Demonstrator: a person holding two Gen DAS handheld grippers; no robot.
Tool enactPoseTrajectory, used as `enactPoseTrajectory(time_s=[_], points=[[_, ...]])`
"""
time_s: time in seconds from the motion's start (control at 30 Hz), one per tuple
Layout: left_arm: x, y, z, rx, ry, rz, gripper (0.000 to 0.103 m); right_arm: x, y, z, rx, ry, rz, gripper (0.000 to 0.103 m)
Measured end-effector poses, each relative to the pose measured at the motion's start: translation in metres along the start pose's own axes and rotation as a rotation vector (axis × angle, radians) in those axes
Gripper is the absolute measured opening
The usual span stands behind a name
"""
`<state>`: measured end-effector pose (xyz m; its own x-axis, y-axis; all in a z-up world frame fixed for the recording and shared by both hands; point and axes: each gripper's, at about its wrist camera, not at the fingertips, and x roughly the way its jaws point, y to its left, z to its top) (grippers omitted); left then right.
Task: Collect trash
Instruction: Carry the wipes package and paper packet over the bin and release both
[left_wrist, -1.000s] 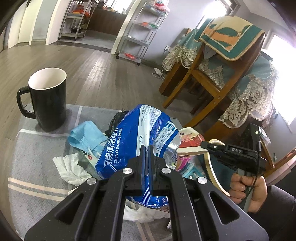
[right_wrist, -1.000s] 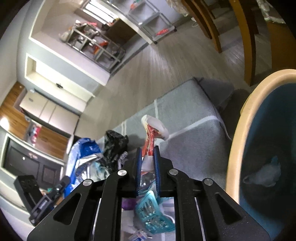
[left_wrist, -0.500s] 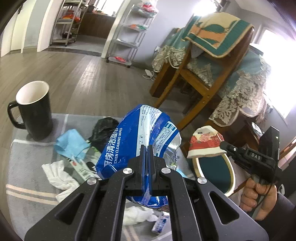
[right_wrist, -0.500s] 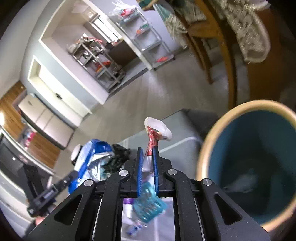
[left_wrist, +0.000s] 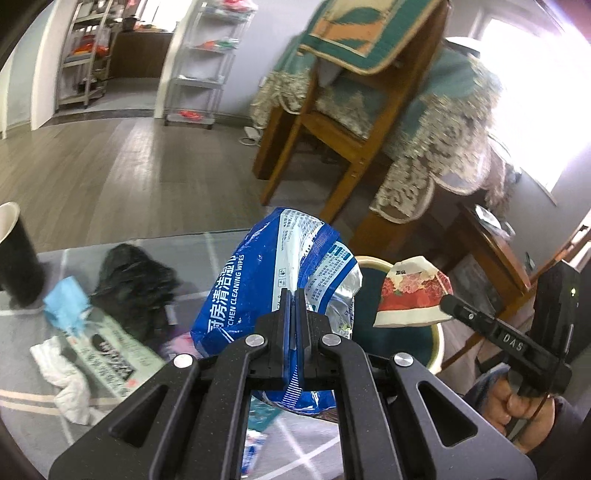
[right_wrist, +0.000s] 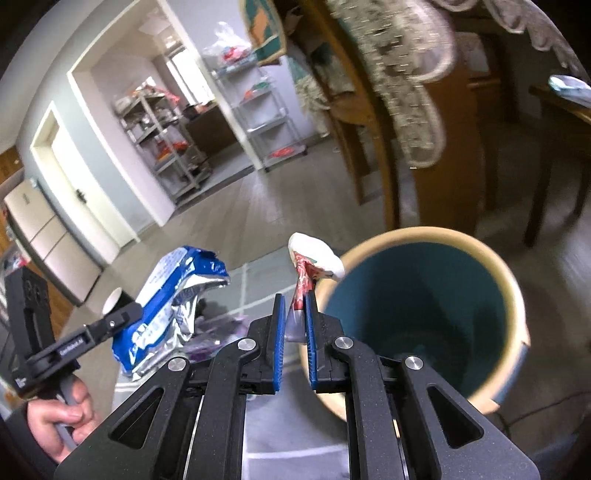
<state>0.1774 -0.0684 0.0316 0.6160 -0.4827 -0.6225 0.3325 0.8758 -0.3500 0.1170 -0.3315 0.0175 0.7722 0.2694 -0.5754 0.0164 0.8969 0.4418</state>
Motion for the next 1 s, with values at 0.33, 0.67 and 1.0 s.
enactPoseTrajectory(time_s=[0.33, 0.67, 1.0], points=[[0.043, -0.062, -0.003, 0.082, 0.061, -0.050, 0.001, -0.018, -0.044, -0.007, 0.093, -0.031, -0.085, 0.012], [0.101, -0.105, -0.020, 0.132, 0.154, -0.067, 0.001, -0.024, -0.073, -0.016, 0.162, 0.006, -0.154, 0.012], [0.149, -0.117, -0.036, 0.161, 0.248, -0.052, 0.002, -0.007, -0.084, -0.021, 0.165, 0.091, -0.199, 0.013]])
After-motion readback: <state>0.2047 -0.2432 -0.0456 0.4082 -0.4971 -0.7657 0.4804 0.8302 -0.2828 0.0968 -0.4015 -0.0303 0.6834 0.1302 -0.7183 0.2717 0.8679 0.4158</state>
